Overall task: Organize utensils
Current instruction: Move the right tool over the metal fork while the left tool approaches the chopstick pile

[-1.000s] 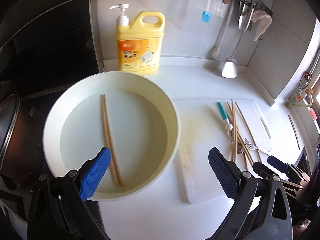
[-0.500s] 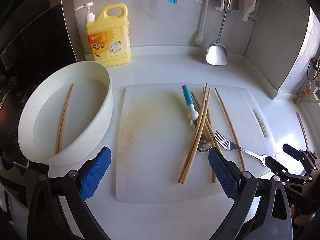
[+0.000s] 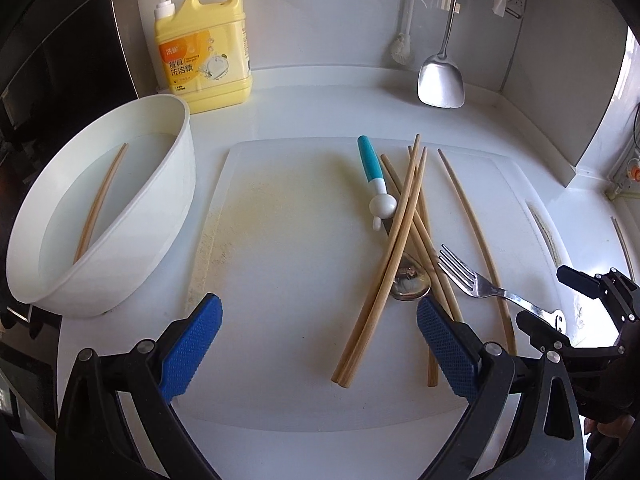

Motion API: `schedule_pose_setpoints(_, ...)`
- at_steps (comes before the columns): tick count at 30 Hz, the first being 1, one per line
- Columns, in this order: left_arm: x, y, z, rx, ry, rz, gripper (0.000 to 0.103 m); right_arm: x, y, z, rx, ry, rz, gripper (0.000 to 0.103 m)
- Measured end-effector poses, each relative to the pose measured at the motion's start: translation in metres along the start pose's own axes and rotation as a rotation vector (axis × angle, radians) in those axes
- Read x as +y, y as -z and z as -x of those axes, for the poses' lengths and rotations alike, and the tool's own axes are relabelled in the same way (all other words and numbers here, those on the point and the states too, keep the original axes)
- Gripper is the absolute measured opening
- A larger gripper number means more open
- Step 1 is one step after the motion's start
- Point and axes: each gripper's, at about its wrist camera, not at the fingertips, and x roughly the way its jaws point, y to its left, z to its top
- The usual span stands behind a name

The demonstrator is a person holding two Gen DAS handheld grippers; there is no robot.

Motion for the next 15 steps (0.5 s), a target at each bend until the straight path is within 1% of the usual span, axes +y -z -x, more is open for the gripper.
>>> schedule_pose_setpoints(2,-0.002,0.002,-0.007,0.007,0.0,-0.004,0.096,0.001,0.0,-0.004,-0.02,0.013,0.017,0.073)
schedule_pose_setpoints(4,-0.004,0.003,-0.012,0.007,-0.006,-0.009,0.096,0.001,0.0,-0.005,-0.039,0.004,0.017,0.073)
schedule_pose_setpoints(10,-0.011,0.003,-0.024,0.01,0.009,-0.02,0.096,-0.001,-0.004,-0.01,-0.063,-0.039,-0.001,0.072)
schedule_pose_setpoints(12,-0.014,0.001,-0.026,0.002,0.019,-0.033,0.096,-0.001,-0.004,-0.011,-0.07,-0.055,-0.006,0.069)
schedule_pose_setpoints(15,-0.019,-0.002,-0.029,-0.009,0.023,-0.051,0.096,-0.004,-0.004,-0.013,-0.074,-0.079,-0.017,0.069)
